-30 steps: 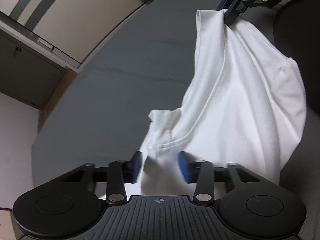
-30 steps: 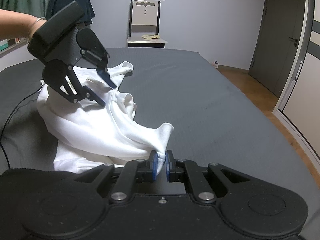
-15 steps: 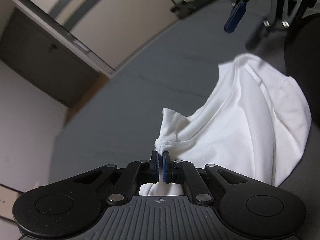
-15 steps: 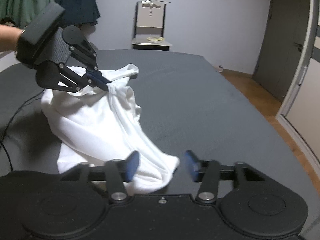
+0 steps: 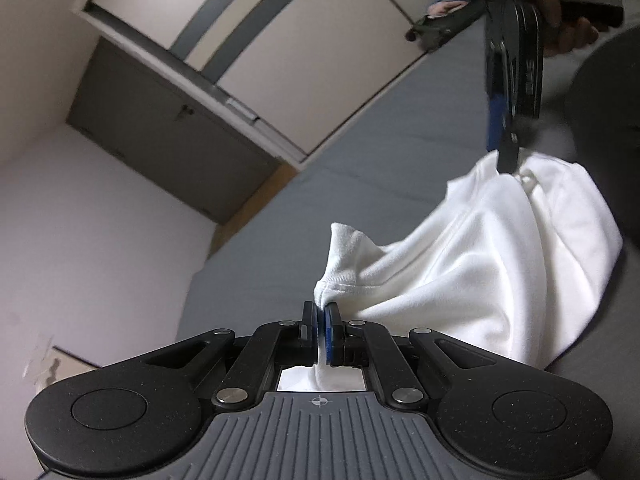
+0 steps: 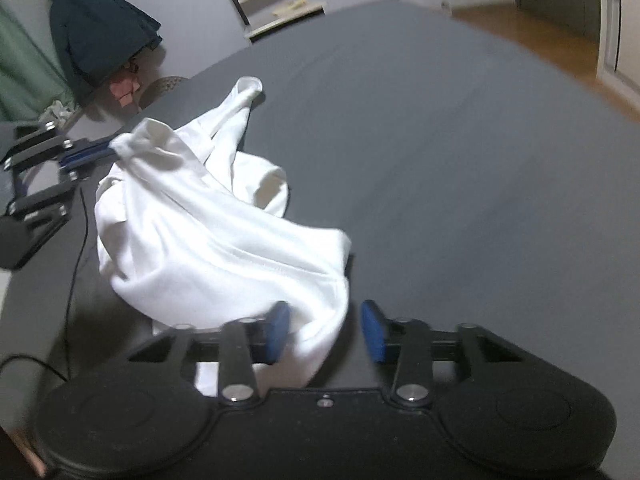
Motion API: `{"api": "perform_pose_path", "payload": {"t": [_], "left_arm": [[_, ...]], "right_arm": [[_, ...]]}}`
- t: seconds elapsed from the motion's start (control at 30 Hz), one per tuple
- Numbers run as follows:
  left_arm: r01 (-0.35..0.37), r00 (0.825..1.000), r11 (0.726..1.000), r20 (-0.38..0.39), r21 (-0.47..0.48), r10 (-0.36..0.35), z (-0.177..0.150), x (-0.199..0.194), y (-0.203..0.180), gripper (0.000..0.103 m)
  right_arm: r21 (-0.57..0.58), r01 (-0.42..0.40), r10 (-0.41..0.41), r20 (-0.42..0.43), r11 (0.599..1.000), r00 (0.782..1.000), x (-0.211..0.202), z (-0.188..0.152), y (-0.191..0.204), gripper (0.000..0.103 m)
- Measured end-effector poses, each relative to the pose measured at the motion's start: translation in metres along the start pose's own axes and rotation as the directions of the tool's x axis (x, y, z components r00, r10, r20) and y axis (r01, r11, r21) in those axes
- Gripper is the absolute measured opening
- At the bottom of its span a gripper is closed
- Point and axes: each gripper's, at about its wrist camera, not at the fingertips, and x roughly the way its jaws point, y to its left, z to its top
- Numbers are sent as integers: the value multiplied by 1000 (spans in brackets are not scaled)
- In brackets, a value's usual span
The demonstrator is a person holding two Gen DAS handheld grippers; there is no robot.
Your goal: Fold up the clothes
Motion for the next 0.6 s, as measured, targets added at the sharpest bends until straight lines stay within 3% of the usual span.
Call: {"api": "perform_pose_path", "payload": {"t": [0.07,0.1,0.17,0.23,0.3,0.33,0.4,0.5,0.6], "left_arm": [[-51,999,998,-4,-26,51,1,-6,0,3],[-88,996,995,-13,-39,88,2,-9,2,3],[-167,986,984,-33,-67,165,4,-15,5,3],[-274,961,956,-64,-104,269,2,-32,9,2],[-346,938,922,-94,-177,334,-2,-56,18,2],[-365,931,905,-105,-216,351,-3,-68,23,2],[-374,928,887,-107,-270,358,-7,-89,26,2],[-293,956,895,-103,-335,275,-12,-106,23,6],[-243,969,910,-123,-335,213,-15,-103,17,7]], "right_arm": [[50,-32,33,-22,998,999,12,4,2,4],[68,-6,8,-28,998,1000,16,6,6,3],[-40,136,-131,105,990,986,1,6,35,3],[-131,290,-251,254,948,934,-16,6,64,3],[-194,386,-279,421,902,863,-41,3,98,3],[-207,387,-271,434,898,859,-46,-1,105,3],[-230,383,-252,448,895,858,-54,-11,116,3],[-265,376,-223,467,888,856,-67,-25,134,3],[-299,370,-193,485,880,853,-79,-39,151,3]]}}
